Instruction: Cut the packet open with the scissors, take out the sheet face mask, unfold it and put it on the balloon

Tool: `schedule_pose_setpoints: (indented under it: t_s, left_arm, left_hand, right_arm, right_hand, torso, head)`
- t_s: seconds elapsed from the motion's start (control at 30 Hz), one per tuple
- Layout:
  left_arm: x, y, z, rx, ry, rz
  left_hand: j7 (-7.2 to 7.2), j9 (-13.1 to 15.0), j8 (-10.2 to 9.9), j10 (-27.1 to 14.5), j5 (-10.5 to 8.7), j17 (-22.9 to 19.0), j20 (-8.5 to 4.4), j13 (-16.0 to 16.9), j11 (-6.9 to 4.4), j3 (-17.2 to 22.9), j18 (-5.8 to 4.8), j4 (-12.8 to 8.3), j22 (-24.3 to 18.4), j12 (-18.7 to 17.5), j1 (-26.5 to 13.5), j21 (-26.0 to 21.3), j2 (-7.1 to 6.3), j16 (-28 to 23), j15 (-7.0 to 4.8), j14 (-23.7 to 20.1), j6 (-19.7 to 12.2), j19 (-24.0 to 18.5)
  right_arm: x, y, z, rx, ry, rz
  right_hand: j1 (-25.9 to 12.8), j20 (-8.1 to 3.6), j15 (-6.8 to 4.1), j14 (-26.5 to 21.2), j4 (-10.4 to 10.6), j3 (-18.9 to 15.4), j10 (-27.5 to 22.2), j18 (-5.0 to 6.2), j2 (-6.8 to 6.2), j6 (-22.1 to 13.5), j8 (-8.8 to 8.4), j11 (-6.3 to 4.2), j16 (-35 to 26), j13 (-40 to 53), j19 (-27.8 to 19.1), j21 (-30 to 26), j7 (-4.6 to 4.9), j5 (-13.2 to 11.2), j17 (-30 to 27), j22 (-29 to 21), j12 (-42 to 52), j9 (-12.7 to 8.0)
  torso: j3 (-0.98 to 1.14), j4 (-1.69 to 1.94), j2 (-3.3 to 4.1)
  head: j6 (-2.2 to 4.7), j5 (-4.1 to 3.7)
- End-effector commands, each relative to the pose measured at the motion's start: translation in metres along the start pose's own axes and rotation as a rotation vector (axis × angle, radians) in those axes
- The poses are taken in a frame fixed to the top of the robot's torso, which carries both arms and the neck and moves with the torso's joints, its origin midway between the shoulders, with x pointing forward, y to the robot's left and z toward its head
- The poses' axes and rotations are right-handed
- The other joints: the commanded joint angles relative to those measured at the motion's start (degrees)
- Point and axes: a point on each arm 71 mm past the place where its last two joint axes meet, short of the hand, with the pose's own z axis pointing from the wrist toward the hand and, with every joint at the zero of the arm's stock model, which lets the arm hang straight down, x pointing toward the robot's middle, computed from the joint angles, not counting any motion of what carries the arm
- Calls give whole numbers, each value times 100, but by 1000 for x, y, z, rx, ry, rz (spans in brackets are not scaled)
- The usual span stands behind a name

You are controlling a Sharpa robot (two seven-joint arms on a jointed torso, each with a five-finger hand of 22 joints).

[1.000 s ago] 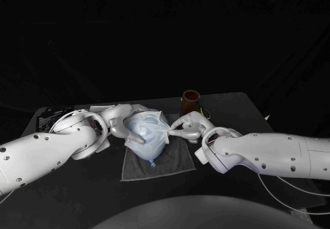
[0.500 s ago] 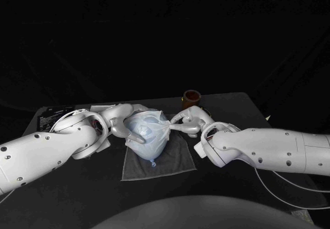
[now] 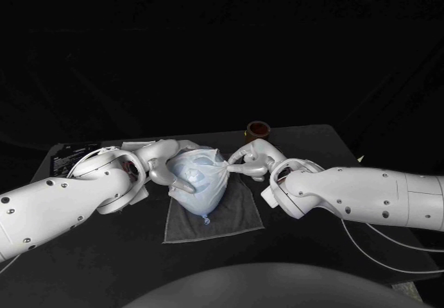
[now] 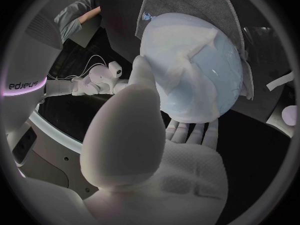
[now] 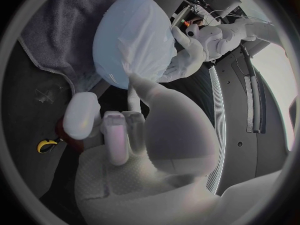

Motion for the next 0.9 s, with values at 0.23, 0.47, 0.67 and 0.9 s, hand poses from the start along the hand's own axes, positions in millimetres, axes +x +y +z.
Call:
schedule_pose_setpoints:
  t_s: [0.23, 0.47, 0.67, 0.9]
  left_arm:
    - [7, 3, -1, -26, 51, -3]
    - [7, 4, -1, -29, 51, -2]
    - [7, 4, -1, -31, 52, -2]
    - [7, 5, -2, -33, 52, -2]
  left_hand:
    - [125, 5, -8, 43, 24, 9, -11, 10, 2, 51, -57, 2, 3, 17, 57, 34, 7, 32, 10, 50, 44, 46]
    - [125, 5, -8, 43, 24, 9, -11, 10, 2, 51, -57, 2, 3, 17, 57, 34, 7, 32, 10, 50, 44, 46]
    - [125, 5, -8, 43, 24, 9, -11, 10, 2, 51, -57, 2, 3, 17, 57, 34, 7, 32, 10, 50, 44, 46]
    - [126, 6, -9, 57, 24, 9, -11, 10, 3, 63, -57, 2, 4, 15, 61, 36, 7, 29, 11, 55, 50, 58]
  right_arm:
    - [-2, -8, 1, 57, 76, -65]
    - [-6, -13, 1, 84, 60, -71]
    - [-8, -15, 2, 90, 48, -64]
    - [-11, -16, 2, 81, 39, -56]
  right_hand:
    - [-127, 31, 8, 601, -48, 8, 608, 106, -41, -211, 4, 53, 24, 1506, -158, -292, 75, 26, 1505, 695, 27, -10]
    - [-218, 72, 62, 601, -28, -61, 599, 118, -67, -341, -31, 117, 24, 1493, -216, -395, 150, 26, 1505, 670, 8, -21]
    - [-537, 240, 296, 598, 108, -359, 347, 164, -277, -989, -314, 387, 21, 1148, -467, -898, 467, 18, 1500, 538, -495, -123]
    - [-621, 326, 385, 524, 177, -576, 227, 220, -374, -1221, -392, 482, -57, 1001, -619, -1194, 555, 30, 1347, 456, -693, -149]
  torso:
    - [0, -5, -3]
    - [2, -9, -5]
    - [4, -4, -1]
    - [-4, -4, 0]
  head:
    - [1, 16]
    - [1, 12]
    - [1, 7]
    - [1, 32]
